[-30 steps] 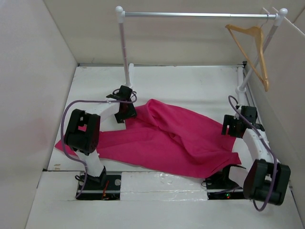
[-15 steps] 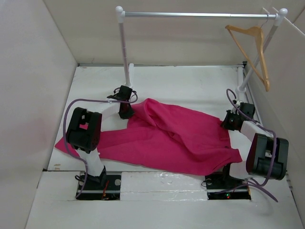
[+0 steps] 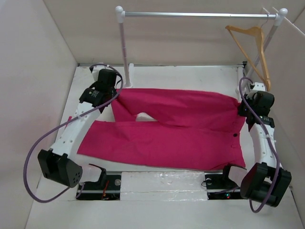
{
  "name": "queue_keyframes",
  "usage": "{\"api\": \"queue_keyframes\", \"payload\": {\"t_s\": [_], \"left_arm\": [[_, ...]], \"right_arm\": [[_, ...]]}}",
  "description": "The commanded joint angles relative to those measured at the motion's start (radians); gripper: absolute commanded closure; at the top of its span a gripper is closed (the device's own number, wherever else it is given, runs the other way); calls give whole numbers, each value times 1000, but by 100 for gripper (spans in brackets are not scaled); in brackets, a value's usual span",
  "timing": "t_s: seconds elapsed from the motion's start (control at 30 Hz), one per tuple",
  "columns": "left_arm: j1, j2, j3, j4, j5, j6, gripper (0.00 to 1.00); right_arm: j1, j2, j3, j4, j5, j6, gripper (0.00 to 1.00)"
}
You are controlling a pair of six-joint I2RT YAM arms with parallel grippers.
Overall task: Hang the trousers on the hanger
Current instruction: Fold the trousers
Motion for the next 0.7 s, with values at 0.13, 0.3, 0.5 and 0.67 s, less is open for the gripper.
{"api": "queue_keyframes", "payload": {"t_s": [0.13, 0.3, 0.5, 0.67], "left_arm": [[21, -77, 150, -328, -531, 34, 100], [21, -122, 239, -357, -666, 121, 100], [10, 77, 261, -133, -572, 232, 100], [-1, 517, 529, -76, -433, 281, 36]], "right_arm": [[-26, 6, 23, -72, 133, 15, 100], [-26, 13, 41, -90, 193, 38, 100], [-35, 172, 117, -24, 244, 56, 100], [-47, 234, 141, 9, 261, 61, 100]]}}
